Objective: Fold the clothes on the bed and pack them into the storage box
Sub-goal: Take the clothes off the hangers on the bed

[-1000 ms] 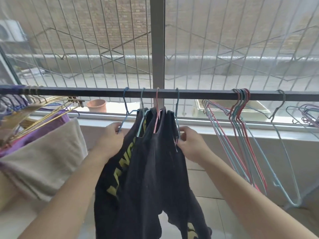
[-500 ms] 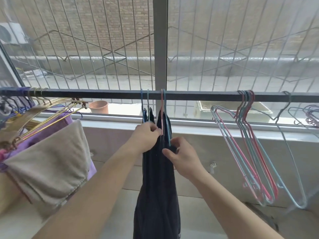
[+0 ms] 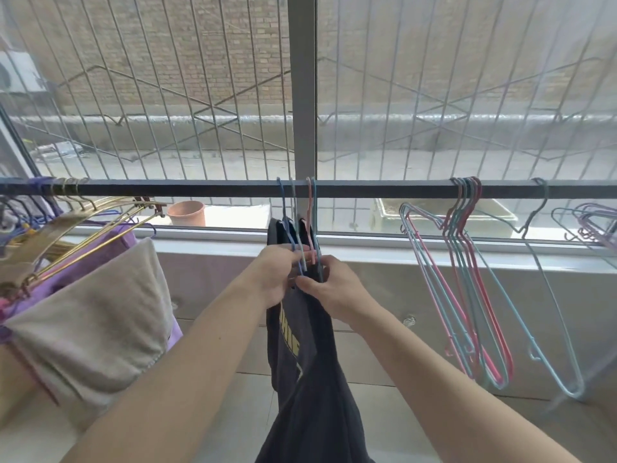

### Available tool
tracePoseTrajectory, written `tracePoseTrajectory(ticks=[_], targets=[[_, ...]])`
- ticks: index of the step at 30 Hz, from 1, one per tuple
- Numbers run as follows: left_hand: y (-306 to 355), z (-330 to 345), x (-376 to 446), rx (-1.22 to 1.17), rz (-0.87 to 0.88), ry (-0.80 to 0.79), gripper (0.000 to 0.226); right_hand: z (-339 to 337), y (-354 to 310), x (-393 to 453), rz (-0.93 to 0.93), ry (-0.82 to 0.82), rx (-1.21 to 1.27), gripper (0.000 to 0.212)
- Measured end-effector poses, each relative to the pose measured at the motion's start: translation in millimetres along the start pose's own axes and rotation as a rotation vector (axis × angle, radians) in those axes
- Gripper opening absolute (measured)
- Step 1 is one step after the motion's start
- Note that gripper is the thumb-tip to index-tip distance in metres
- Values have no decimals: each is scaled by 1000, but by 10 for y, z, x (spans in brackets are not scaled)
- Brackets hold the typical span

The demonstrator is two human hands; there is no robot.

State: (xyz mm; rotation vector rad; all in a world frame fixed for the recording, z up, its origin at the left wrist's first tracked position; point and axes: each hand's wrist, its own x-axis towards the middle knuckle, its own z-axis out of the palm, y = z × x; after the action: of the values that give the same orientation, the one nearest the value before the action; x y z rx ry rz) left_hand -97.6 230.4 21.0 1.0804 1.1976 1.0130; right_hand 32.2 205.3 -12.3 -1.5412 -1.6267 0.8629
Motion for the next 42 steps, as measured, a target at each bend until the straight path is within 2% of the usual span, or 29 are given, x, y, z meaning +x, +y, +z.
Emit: tracePoseTrajectory(ticks=[2, 7, 10, 14, 16, 20, 23, 26, 30, 33, 36, 38, 39, 41, 42], targets=[[24, -25, -22, 15, -2, -72, 30, 29, -34, 21, -25, 12, 79, 37], [179, -85, -201, -151, 28, -186, 30, -168, -314, -213, -120, 33, 227, 27], [174, -126, -481, -156, 20, -216, 27, -343, -394, -555, -199, -84, 246, 28], [-31, -123, -1083, -374, -175, -294, 37, -503, -199, -1189, -242, -264, 97, 33], [-281, -47, -1446, -437, -217, -178, 31, -535, 23, -1480, -225, -372, -20, 36], [-906, 171, -2272, -489, -175, 133, 17, -581, 377, -1944, -268, -643, -201, 49], [-1285, 464, -2985, -431, -109, 402, 13, -578, 511, -2334, -344, -882, -277, 46], [-1573, 802, -3645, -382, -87, 663, 27, -515, 624, -2748, -463, -1053, -269, 38], [-1765, 1011, -4623, -532, -49, 910, 17, -246, 516, -3538, -474, -1209, -128, 46], [-1813, 1064, -5351, -590, 3, 1062, 19, 87, 241, -4143, -518, -1357, -74, 29], [-1925, 1008, -6035, -568, 29, 1201, 18, 406, -21, -4712, -485, -1602, 15, 8], [-2040, 887, -6613, -398, -6, 1302, 20, 649, -201, -5157, -511, -1693, 47, 10], [-2108, 798, -6883, -169, -87, 1347, 29, 762, -277, -5352, -525, -1730, 62, 10], [-2245, 611, -7596, 326, -354, 1468, 48, 1091, -478, -5860, -575, -1837, 56, 10], [-2329, 512, -7979, 475, -458, 1563, 51, 1283, -584, -6152, -600, -1880, 44, 10]])
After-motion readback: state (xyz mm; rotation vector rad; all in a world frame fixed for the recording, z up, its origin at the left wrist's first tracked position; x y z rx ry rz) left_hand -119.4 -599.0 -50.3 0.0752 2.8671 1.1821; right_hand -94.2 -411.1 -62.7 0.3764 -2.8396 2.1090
